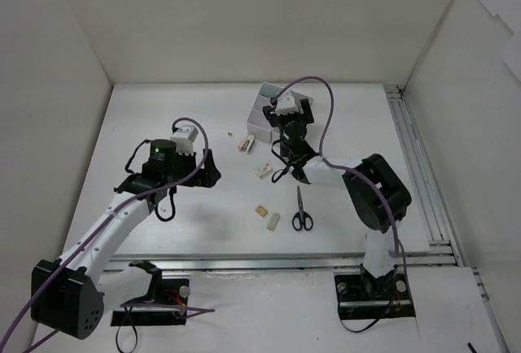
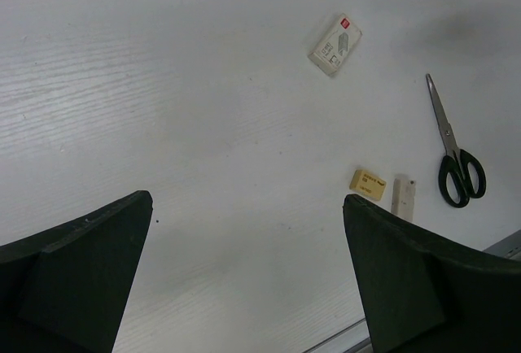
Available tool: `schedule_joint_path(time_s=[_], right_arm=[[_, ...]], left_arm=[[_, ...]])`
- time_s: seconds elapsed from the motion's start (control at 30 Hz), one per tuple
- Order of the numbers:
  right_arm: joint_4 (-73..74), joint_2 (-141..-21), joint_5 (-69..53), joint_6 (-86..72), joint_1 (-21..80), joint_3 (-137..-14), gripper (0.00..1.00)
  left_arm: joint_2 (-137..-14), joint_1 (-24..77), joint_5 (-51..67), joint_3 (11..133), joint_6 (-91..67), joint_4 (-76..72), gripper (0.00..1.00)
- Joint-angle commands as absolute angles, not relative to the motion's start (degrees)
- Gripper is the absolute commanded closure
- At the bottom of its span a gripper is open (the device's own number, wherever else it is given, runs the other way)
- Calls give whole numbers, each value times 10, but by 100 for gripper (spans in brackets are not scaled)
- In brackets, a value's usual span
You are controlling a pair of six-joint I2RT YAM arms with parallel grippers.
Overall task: Sort the stationery into containers
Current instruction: Place the stationery in the storage box, then pick up the scissors from the center of the board.
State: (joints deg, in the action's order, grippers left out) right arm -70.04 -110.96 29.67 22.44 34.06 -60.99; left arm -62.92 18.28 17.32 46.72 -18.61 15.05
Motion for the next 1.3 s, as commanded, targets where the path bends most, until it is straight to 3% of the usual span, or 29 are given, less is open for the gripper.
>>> schedule_joint_path(time_s=[0.0, 0.13, 0.2, 0.33, 0.6, 0.8, 0.9, 1.1, 1.2, 1.27], right_arm=[[-781, -1005, 342, 242, 365, -596, 23], [-604, -927, 390, 215, 412, -578, 5], [-495, -863, 412, 129, 427, -568, 2], [-37, -768, 281, -130, 396, -591, 2], [162, -671, 69, -288, 432, -453, 2], [171, -699, 75, -342, 456, -389, 3], [171, -734, 105, -347, 459, -384, 9], [168, -802, 126, -358, 463, -396, 46], [168, -811, 129, -368, 466, -391, 56], [168, -815, 130, -372, 467, -387, 57]], left_arm=[[-607, 179, 189, 483, -192, 137, 0], [-599, 179, 202, 476, -199, 133, 1], [-593, 179, 205, 473, -206, 132, 1], [-584, 179, 219, 461, -209, 134, 1], [-554, 185, 231, 419, -226, 124, 1], [-553, 190, 236, 405, -234, 125, 0], [-555, 190, 234, 405, -236, 133, 1], [-557, 196, 222, 405, -232, 138, 1], [-558, 196, 221, 407, -231, 140, 0], [-560, 196, 222, 406, -232, 139, 0]])
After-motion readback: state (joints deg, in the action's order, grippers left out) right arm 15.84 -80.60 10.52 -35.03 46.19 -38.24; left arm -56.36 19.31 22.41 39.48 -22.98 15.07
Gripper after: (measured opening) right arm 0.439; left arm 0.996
